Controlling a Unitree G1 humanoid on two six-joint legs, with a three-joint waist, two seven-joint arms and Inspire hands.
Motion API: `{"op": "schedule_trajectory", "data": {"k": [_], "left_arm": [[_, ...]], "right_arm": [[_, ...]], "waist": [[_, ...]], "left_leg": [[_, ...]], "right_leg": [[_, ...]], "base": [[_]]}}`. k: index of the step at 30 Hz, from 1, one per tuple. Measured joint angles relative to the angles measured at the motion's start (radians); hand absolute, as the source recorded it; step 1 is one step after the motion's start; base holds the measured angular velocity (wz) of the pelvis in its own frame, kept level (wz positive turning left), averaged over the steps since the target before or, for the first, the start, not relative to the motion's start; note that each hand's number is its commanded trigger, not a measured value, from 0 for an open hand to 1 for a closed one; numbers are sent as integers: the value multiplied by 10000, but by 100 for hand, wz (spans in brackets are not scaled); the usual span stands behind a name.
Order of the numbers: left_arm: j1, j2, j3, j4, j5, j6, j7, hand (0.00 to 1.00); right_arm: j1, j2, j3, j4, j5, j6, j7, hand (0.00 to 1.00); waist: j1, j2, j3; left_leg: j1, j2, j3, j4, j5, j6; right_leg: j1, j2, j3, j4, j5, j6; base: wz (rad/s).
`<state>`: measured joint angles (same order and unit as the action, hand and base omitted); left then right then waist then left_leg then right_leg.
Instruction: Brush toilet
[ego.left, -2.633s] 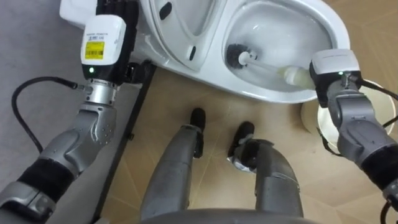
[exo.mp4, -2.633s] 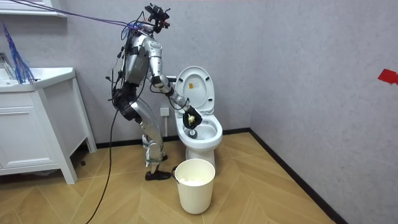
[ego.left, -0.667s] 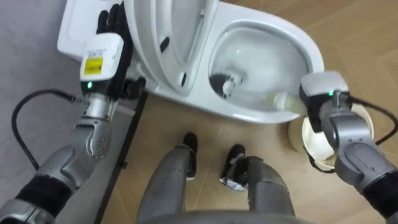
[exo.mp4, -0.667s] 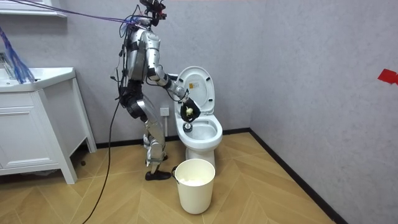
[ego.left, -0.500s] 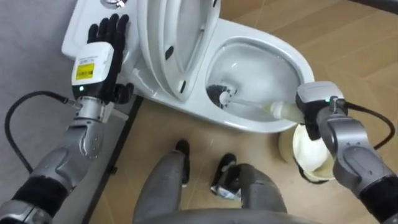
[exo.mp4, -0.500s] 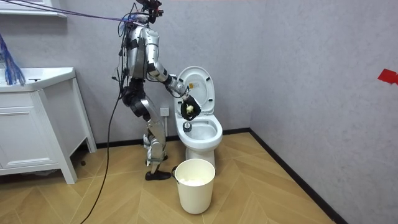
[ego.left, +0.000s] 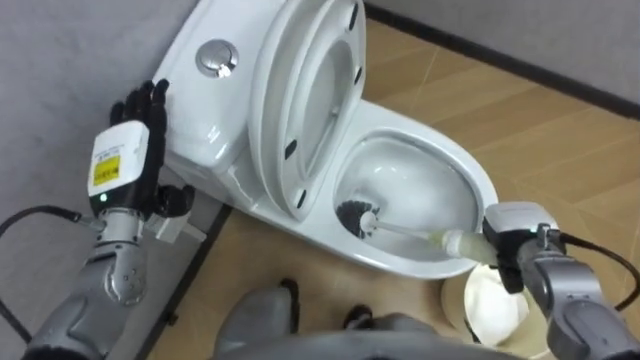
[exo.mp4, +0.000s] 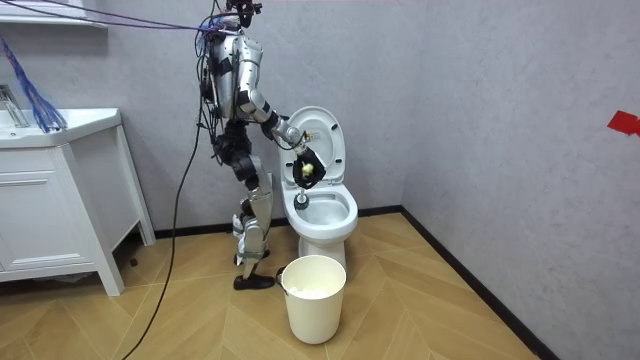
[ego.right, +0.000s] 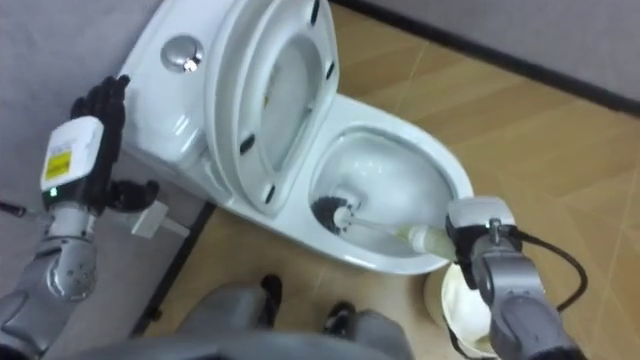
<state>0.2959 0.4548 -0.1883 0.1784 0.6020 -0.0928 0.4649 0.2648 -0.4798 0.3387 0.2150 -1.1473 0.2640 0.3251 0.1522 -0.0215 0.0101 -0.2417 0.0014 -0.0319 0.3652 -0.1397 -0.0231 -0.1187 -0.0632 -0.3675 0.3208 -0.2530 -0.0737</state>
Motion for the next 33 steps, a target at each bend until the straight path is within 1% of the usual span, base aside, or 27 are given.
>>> {"op": "schedule_trajectory", "data": {"k": [2, 4, 6, 7, 8, 9, 11, 13, 15, 16, 17, 19, 21, 22, 23, 24, 25, 26, 27, 28, 29, 30, 31, 32, 33], "left_arm": [[297, -256, 156, -55, 94, 77, -254, 0], [526, -441, 288, -53, 270, 220, -539, 0], [758, -531, 294, -29, 265, 356, -822, 0], [965, -562, 293, -27, 222, 430, -1007, 0], [1115, -636, 293, -4, 194, 490, -1187, 0], [1173, -690, 292, 3, 189, 525, -1279, 0], [1395, -952, 289, 14, 186, 613, -1562, 0], [1413, -1020, 291, 145, 167, 610, -1774, 0], [1401, -1219, 300, 560, -96, 618, -1956, 0], [1499, -1320, 300, 869, -422, 619, -2041, 0], [1483, -1333, 302, 1158, -748, 647, -2167, 0], [1651, -1333, 372, 1545, -1128, 718, -2335, 0], [1776, -1334, 481, 2057, -1423, 830, -2470, 0], [1782, -1338, 501, 2446, -1542, 948, -2566, 0], [1849, -1375, 550, 2968, -1648, 968, -2614, 0], [1845, -1409, 589, 3258, -1739, 987, -2638, 0], [1858, -1514, 742, 3744, -1803, 1077, -2803, 0], [1953, -1689, 1008, 4105, -1889, 1206, -3002, 0], [2023, -1760, 1103, 4228, -2032, 1289, -3069, 0], [2070, -1830, 1164, 4596, -2217, 1391, -3246, 0], [2073, -1923, 1235, 5155, -2389, 1439, -3400, 0], [2067, -2012, 1338, 5449, -2545, 1514, -3481, 0], [2048, -2189, 1506, 6035, -2816, 1635, -3582, 0], [2021, -2285, 1630, 6446, -2981, 1762, -3712, 0], [2022, -2348, 1760, 6578, -3028, 1786, -3758, 0]], "right_arm": [[368, 129, -240, -7, -1, -4, 106, 100], [478, 238, -379, -14, -163, -4, 234, 100], [523, 346, -416, -18, -235, 0, 418, 100], [538, 466, -467, -18, -304, 1, 575, 100], [534, 528, -477, -8, -313, 4, 706, 100], [534, 549, -478, -6, -313, 9, 746, 100], [514, 654, -503, -6, -312, 9, 887, 100], [513, 809, -564, 2, -358, 10, 970, 100], [511, 897, -620, 29, -370, 10, 1045, 100], [504, 909, -629, 58, -370, 10, 1069, 100], [490, 950, -678, 119, -357, 6, 1111, 100], [496, 1023, -815, 150, -296, -6, 1143, 100], [488, 1200, -960, 301, -182, -11, 1096, 100], [484, 1291, -989, 572, 59, -12, 913, 100], [465, 1408, -1017, 973, 230, -18, 705, 100], [456, 1475, -1081, 1156, 349, -26, 639, 100], [474, 1574, -1277, 1330, 568, -59, 584, 100], [563, 1608, -1447, 1321, 838, -137, 515, 100], [613, 1624, -1531, 1312, 1003, -160, 452, 100], [719, 1632, -1715, 1303, 1393, -240, 345, 100], [731, 1672, -1886, 1312, 1846, -296, 270, 100], [734, 1743, -2043, 1323, 2045, -374, 202, 100], [731, 1868, -2267, 1344, 2419, -508, -76, 100], [706, 2029, -2535, 1354, 2786, -669, -445, 100], [679, 2093, -2619, 1350, 2952, -734, -639, 100]], "waist": [[180, 60, -39], [214, 88, -68], [262, 84, -62], [262, 63, -63], [280, 20, -36], [279, -5, -24], [367, -129, -24], [459, -227, -28], [480, -241, -37], [516, -228, -29], [517, -231, -28], [511, -233, -32], [490, -259, -27], [468, -278, -31], [471, -308, -20], [471, -366, -14], [460, -317, -48], [412, -305, -48], [373, -309, -50], [315, -305, -58], [198, -360, -39], [141, -325, -48], [93, -366, -23], [-3, -361, -26], [-94, -327, -49]], "left_leg": [[329, -44, -67, -114, -2, 2], [515, -76, -129, -241, -2, 2], [738, -83, -175, -350, -2, 2], [849, -106, -298, -382, -2, 2], [949, -129, -355, -383, -2, 2], [993, -136, -353, -384, -2, 1], [1122, -137, -346, -397, -2, 2], [1146, -124, -348, -390, -5, 0], [1214, -109, -334, -371, -44, -52], [1259, -93, -326, -372, -79, -75], [1300, -69, -316, -374, -125, -76], [1334, 3, -238, -376, -210, -112], [1385, 25, -246, -392, -245, -155], [1448, 20, -246, -403, -252, -150], [1568, 20, -244, -465, -267, -142], [1594, 24, -243, -481, -289, -140], [1627, 41, -239, -502, -331, -128], [1657, 52, -181, -554, -335, -122], [1679, 70, -84, -588, -339, -118], [1734, 92, 117, -623, -347, -105], [1842, 98, 174, -678, -347, -104], [1928, 102, 234, -725, -348, -103], [2116, 119, 365, -863, -351, -97], [2249, 133, 468, -966, -353, -94], [2287, 139, 521, -975, -354, -93]], "right_leg": [[332, -17, 16, -139, -27, 39], [468, -37, 9, -149, -70, 39], [666, -38, 12, -191, -89, 37], [821, -22, -26, -304, -94, 38], [941, -24, -46, -329, -117, 41], [972, -22, -49, -349, -132, 52], [1102, 6, -47, -456, -145, 65], [1155, 33, -60, -496, -144, 59], [1274, 59, -76, -547, -141, 54], [1319, 79, -53, -568, -141, 54], [1356, 121, -24, -607, -141, 54], [1375, 181, 22, -630, -141, 53], [1395, 210, 63, -645, -138, 46], [1458, 211, 78, -656, -137, 44], [1547, 210, 109, -684, -138, 46], [1550, 212, 136, -682, -140, 50], [1549, 228, 202, -683, -149, 49], [1549, 233, 254, -698, -149, 52], [1549, 233, 272, -703, -146, 58], [1558, 249, 375, -735, -137, 80], [1637, 266, 470, -801, -110, 104], [1696, 271, 525, -839, -100, 114], [1748, 278, 705, -847, -94, 123], [1780, 287, 844, -849, -91, 127], [1803, 293, 897, -848, -89, 130]], "base": [[0], [0], [0], [3], [7], [10], [5], [3], [3], [-6], [-6], [-7], [-7], [-5], [-6], [-12], [-13], [-12], [-10], [-15], [-18], [-30], [-37], [-36], [-26]]}}
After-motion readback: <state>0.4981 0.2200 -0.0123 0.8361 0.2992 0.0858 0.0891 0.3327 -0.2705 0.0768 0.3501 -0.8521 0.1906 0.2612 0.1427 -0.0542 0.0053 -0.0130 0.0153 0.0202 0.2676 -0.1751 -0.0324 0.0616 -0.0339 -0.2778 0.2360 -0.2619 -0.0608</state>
